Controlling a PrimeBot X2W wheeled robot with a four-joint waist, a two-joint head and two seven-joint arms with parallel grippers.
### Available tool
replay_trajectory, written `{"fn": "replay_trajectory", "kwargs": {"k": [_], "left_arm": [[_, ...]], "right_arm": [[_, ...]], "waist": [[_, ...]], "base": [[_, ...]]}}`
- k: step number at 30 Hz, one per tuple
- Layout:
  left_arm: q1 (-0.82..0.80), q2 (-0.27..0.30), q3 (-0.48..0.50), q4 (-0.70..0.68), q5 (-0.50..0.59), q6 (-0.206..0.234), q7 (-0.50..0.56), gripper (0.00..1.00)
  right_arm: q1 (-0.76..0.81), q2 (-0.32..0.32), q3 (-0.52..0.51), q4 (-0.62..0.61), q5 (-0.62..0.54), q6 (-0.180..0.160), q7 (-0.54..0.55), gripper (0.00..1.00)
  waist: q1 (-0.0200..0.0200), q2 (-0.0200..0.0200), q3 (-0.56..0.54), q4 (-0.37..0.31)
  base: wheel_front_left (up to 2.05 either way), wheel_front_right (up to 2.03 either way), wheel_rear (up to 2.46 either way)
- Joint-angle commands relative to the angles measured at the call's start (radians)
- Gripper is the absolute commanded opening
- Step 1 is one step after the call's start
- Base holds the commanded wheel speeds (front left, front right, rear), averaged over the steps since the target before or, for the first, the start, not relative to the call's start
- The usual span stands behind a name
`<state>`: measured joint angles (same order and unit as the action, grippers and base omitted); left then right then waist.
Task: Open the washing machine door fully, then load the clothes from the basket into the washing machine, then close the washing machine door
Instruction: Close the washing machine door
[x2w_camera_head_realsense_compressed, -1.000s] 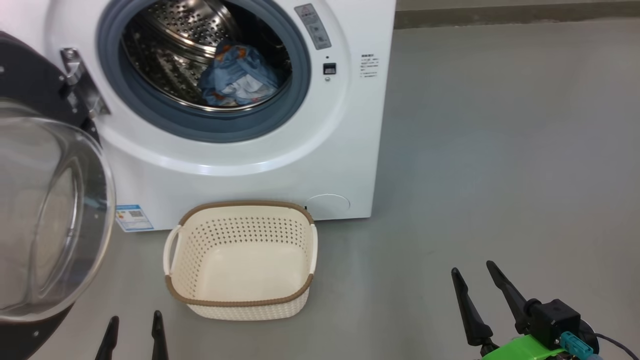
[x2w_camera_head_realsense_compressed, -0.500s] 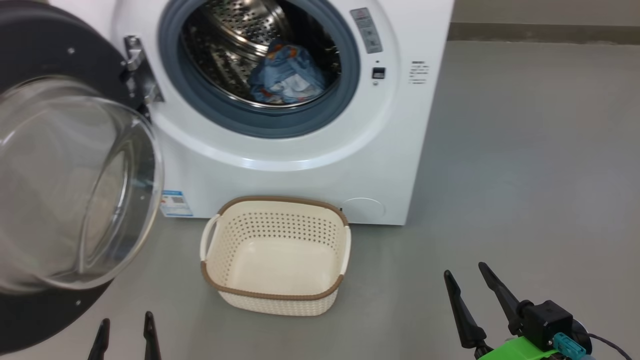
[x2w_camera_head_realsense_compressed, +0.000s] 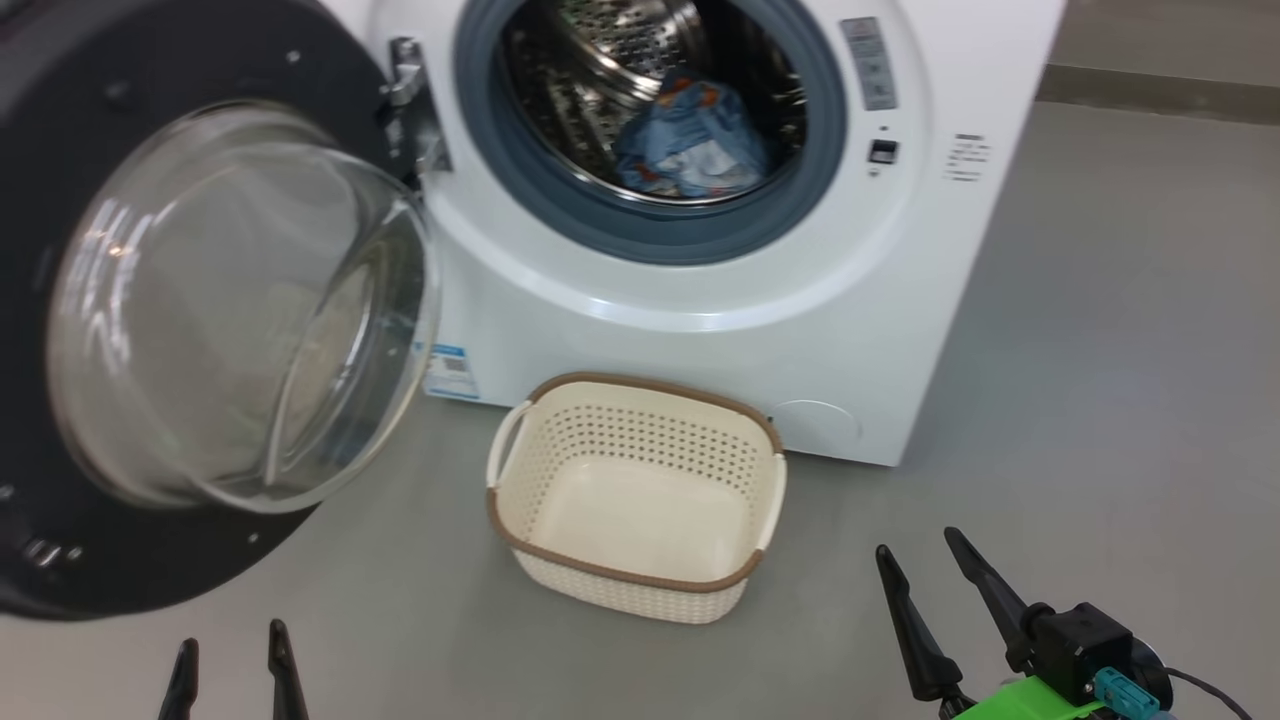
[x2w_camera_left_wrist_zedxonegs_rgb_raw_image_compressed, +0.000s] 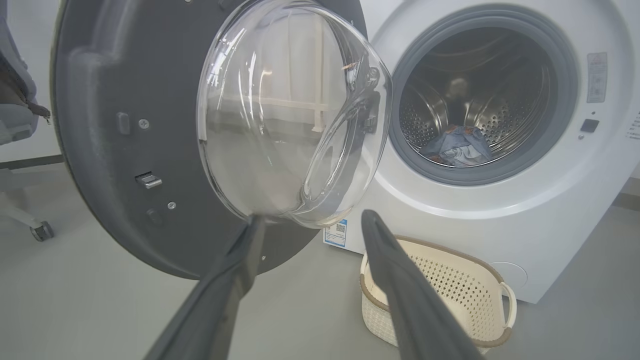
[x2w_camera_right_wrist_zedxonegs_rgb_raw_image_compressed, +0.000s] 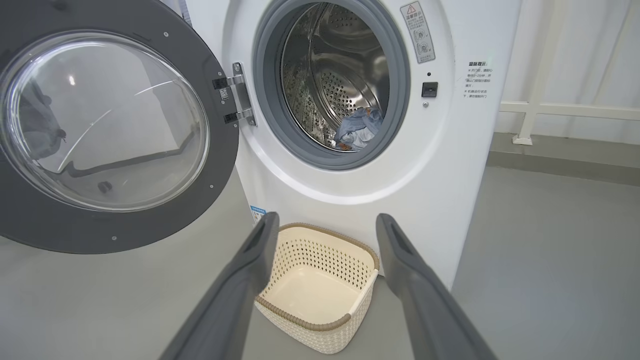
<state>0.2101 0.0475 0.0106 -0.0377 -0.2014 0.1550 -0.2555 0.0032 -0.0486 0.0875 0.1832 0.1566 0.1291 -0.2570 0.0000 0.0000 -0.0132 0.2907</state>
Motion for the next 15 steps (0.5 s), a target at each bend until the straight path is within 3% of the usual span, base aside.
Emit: {"fn": "replay_trajectory", "kwargs": {"k": [1, 15], "left_arm": [[-0.013, 0.003, 0.039, -0.031, 0.001, 0.012, -0.006, 1.00], [-0.002, 0.003, 0.045, -0.042, -0.020, 0.035, -0.006, 1.00]], "right_arm": [[-0.012, -0.002, 0.031, -0.021, -0.017, 0.002, -0.005, 1.00], [-0.035, -0.002, 0.055, -0.018, -0.036, 0.002, -0.005, 1.00]], "waist": [[0.0000, 0.0000, 0.006, 0.063], [0.0000, 0.0000, 0.033, 0.184]], "base": [[0.00, 0.00, 0.00], [0.00, 0.00, 0.00]]}}
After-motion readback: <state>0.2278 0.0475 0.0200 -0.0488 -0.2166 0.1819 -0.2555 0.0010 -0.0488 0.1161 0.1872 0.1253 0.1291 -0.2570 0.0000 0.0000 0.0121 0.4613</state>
